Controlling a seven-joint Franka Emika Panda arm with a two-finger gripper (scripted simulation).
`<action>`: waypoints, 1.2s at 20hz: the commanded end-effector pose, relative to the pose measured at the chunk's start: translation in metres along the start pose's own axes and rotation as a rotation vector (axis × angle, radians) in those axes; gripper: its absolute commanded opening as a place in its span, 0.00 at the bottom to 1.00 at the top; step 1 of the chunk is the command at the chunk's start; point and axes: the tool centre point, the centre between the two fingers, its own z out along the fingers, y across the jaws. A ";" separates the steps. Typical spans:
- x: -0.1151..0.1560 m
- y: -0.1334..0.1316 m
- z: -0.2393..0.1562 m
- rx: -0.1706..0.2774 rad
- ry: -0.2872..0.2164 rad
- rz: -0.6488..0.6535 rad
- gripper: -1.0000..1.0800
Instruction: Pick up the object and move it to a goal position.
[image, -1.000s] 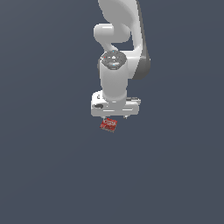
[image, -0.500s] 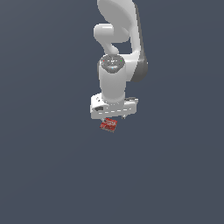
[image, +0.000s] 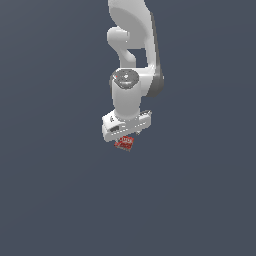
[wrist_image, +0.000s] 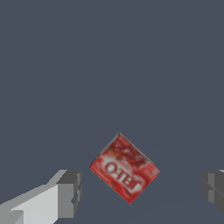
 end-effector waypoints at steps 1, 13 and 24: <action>-0.004 0.001 0.006 -0.004 0.000 -0.070 0.96; -0.022 0.003 0.036 -0.016 0.002 -0.403 0.96; -0.037 0.002 0.059 -0.022 0.006 -0.690 0.96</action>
